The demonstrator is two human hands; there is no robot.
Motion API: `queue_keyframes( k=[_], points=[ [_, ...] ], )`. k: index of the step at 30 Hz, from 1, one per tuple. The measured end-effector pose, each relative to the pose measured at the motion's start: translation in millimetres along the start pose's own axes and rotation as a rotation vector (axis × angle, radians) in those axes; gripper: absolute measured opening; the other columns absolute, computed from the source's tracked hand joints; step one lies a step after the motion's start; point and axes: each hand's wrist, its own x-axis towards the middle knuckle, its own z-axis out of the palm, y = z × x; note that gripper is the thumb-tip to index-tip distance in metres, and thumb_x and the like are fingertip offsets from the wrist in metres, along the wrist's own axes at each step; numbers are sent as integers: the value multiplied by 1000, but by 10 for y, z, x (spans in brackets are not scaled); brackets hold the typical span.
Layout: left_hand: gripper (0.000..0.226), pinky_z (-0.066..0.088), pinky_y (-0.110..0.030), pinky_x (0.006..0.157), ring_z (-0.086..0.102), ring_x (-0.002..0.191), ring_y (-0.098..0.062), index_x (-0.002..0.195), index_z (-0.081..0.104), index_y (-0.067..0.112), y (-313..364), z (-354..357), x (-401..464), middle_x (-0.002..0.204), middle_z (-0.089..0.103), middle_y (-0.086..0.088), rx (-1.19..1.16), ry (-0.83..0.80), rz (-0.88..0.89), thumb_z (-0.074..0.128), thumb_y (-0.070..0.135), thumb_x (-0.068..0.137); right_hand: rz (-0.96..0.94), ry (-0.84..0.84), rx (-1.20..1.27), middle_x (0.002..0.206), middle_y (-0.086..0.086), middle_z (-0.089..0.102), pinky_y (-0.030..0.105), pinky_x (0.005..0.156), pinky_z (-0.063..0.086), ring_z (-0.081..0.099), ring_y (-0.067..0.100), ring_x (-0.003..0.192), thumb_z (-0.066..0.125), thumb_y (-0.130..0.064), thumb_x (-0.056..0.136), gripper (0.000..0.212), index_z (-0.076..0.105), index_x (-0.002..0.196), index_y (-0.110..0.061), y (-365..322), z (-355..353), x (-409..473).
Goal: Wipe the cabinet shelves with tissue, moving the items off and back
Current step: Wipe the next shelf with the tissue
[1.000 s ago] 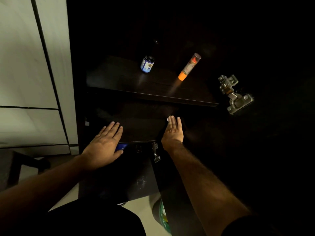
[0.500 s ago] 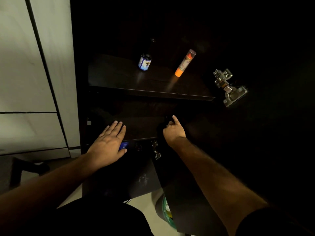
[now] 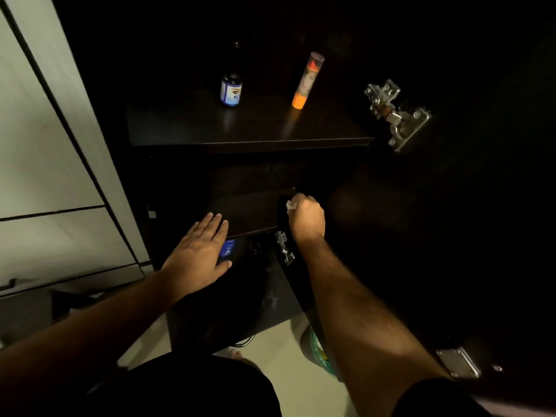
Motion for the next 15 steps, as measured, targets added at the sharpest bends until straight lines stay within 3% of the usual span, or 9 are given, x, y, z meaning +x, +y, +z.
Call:
queue_keyframes(
  k=[3,5,9,11,15],
  points=[
    [88,-1,-35,122,-6,150,-22,155,3,10,20,11,14,163,-1,-9,-18,11,4,51,50,93,57,-48,-9,111,15,60,38,77,53,62,35,97,56,-22,95,22,69,102,-6,3,136,-99],
    [88,0,-36,122,-7,150,-22,155,4,10,42,18,51,163,0,-10,-30,25,-17,52,50,92,154,-33,129,105,13,65,39,78,56,65,32,93,60,-24,93,20,73,98,-10,10,205,-46],
    [88,-5,-34,122,-13,149,-19,155,-2,11,112,-6,93,163,-7,-8,39,17,-78,46,54,94,536,175,976,82,9,73,42,72,60,70,22,72,68,-11,87,7,71,83,-16,-187,73,182],
    [88,-5,-34,122,-13,149,-18,155,-2,12,128,-39,93,163,-8,-7,54,18,-95,46,55,94,560,228,1234,84,9,72,34,66,60,68,16,68,66,-3,87,13,68,86,-16,-313,-47,312],
    [89,-5,-33,121,-14,148,-17,155,0,11,153,-19,20,163,-6,-8,52,50,-148,48,54,94,393,321,1112,97,1,70,30,73,60,69,12,84,70,-11,85,14,73,97,-16,-393,-193,459]
  ],
)
